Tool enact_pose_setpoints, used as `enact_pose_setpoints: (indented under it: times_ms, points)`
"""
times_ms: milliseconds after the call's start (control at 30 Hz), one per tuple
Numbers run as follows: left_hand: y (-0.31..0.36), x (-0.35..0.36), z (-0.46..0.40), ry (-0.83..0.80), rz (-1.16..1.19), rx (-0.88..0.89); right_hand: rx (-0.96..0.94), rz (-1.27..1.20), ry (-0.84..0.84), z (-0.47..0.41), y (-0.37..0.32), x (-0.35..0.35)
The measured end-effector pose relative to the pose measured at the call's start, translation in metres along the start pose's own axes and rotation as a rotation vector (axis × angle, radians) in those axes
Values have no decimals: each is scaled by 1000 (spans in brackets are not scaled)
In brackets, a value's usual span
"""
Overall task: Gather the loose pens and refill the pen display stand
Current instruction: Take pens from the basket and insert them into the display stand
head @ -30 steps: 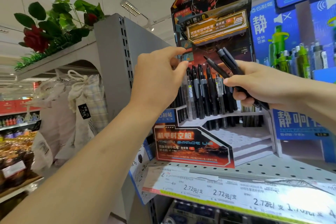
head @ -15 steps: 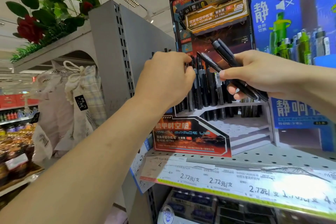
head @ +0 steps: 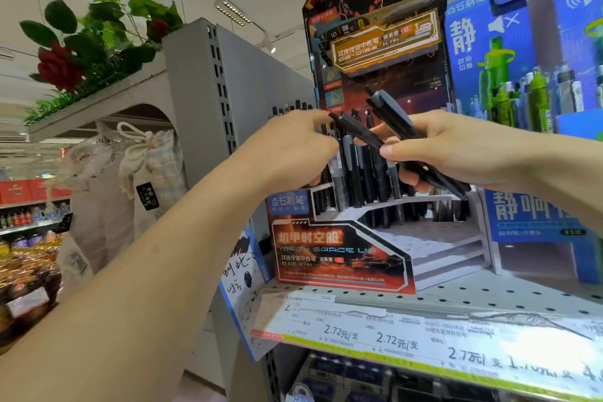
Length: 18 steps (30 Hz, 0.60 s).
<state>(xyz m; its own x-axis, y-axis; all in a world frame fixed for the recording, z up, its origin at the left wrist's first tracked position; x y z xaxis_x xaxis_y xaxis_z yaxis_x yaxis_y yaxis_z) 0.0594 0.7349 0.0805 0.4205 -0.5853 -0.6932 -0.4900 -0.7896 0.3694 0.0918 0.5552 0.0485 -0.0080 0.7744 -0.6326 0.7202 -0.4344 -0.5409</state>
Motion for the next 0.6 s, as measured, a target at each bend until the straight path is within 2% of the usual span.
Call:
enact_pose_setpoints:
  times_ms: [67,133,200,300,433,533,600]
  points:
    - [-3,1,5,103,289,35,-18,41,-30,-1,-2,3]
    - [0,8,12,162,450,83,-29,39,-40,0,-4,4]
    - [3,12,16,242,465,132,-18,-16,-43,0,-5,5]
    - [-1,4,19,448,516,177,35,-166,-45,-2,-1,4]
    - [-13,-19,26,656,627,232,88,-190,66,-3,6,-4]
    - [-16,-23,32,703,590,259,74,-89,139,-5,9,-9]
    - [-17,-19,34,694,512,264,67,-79,119,-7,9,-8]
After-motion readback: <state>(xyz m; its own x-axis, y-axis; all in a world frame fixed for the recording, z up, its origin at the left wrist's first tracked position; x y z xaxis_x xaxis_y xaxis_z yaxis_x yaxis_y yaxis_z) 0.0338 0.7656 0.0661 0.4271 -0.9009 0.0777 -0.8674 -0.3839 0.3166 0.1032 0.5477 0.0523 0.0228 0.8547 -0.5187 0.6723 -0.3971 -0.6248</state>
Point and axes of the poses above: each hand's wrist, its own z-axis away from the middle knuckle, its own x-axis out of the palm, y = z × x, the point moved 5 cm from there along -z, towards the middle knuckle, and after that the axes turned 6 degrees about z, right-handed, at the moved point
